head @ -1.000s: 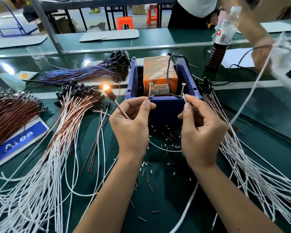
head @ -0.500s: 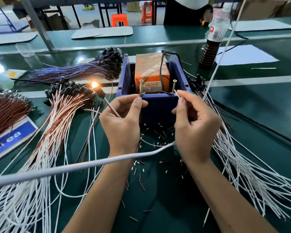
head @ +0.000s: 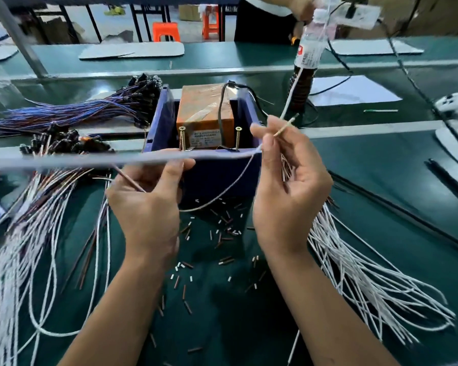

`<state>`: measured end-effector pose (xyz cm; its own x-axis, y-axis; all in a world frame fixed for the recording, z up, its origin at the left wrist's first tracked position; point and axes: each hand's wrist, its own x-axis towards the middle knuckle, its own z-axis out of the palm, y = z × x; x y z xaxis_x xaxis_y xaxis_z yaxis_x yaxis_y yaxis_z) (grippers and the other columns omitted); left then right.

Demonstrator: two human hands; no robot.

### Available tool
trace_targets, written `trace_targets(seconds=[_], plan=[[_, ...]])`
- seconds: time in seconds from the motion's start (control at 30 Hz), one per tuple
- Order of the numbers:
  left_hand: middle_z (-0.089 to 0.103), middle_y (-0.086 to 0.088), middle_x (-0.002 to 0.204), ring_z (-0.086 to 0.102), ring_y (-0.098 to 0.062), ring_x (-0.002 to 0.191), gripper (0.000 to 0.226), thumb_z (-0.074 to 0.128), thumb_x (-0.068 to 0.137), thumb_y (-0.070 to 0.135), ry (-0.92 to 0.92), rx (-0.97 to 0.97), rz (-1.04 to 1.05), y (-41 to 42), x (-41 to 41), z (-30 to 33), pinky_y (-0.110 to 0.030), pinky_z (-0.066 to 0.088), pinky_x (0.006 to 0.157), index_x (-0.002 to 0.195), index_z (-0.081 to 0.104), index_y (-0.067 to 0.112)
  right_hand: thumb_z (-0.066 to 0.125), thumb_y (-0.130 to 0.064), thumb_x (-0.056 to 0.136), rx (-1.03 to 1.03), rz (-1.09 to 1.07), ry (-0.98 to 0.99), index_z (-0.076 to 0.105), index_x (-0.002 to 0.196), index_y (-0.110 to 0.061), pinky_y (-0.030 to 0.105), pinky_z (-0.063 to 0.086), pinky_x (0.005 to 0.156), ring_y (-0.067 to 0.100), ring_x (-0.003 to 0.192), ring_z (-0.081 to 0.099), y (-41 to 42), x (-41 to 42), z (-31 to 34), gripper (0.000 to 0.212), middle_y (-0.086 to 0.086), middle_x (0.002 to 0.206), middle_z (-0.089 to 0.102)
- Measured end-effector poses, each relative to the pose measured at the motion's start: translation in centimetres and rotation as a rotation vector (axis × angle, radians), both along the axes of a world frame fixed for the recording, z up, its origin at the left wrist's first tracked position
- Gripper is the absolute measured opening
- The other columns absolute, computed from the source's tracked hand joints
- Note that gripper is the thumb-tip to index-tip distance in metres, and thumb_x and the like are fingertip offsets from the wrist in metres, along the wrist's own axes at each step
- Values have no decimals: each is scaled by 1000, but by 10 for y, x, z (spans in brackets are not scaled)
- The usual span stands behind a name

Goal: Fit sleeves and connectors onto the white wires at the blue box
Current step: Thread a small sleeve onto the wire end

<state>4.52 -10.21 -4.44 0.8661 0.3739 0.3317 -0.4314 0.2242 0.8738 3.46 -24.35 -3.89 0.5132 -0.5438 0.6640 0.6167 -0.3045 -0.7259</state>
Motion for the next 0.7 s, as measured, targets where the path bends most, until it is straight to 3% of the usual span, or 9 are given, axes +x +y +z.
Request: trace_targets(seconds=[0.1,0.2,0.27,0.33,0.5,0.57,0.7], plan=[[79,-4,80,63,-3,59,11,71,93,6,-42,-10,-13,1,1,2,-14,43,52,87,73,14,62,-2,104,57,50,6,69,124,0,41,55,104,21,125,67,-2,0,3,22,7,127,72],[78,-4,78,54,-1,51,12,68,94,4,-25,-23,-8,6,-1,2,-15,36,47,87,70,13,67,-9,101,145,97,112,56,145,-7,31,51,108,9,140,54,2,-4,3,45,-4,146,61],[76,-5,76,43,-1,45,13,65,95,4,-9,-56,-52,10,0,0,-15,30,45,85,68,11,68,-14,100,139,62,192,58,142,-12,31,49,111,6,137,55,7,-8,2,43,-9,141,63],[75,-6,75,34,-2,42,13,61,97,7,31,-79,-103,13,-1,-3,-15,28,43,85,66,8,70,-17,99,94,31,254,65,131,-15,24,47,108,6,127,59,11,-10,1,33,-11,128,67],[76,-7,84,30,-1,40,24,50,105,18,141,-8,-183,14,2,-10,-12,27,39,95,64,1,66,-6,99,95,-63,325,72,125,-13,21,52,97,9,115,65,4,-10,1,28,-6,117,71],[75,-10,85,28,-2,41,27,49,105,17,134,-13,-210,9,-1,-9,-12,26,38,96,65,-3,66,-6,98,73,-104,401,71,129,-13,21,47,105,5,123,59,-1,-10,-1,33,-7,125,68],[64,-6,69,27,-3,42,34,51,101,21,127,-35,-319,-2,-12,-4,-16,22,40,78,73,12,66,-11,98,-35,-137,523,67,138,-15,28,29,124,6,147,36,-1,-13,1,40,-3,155,48]])
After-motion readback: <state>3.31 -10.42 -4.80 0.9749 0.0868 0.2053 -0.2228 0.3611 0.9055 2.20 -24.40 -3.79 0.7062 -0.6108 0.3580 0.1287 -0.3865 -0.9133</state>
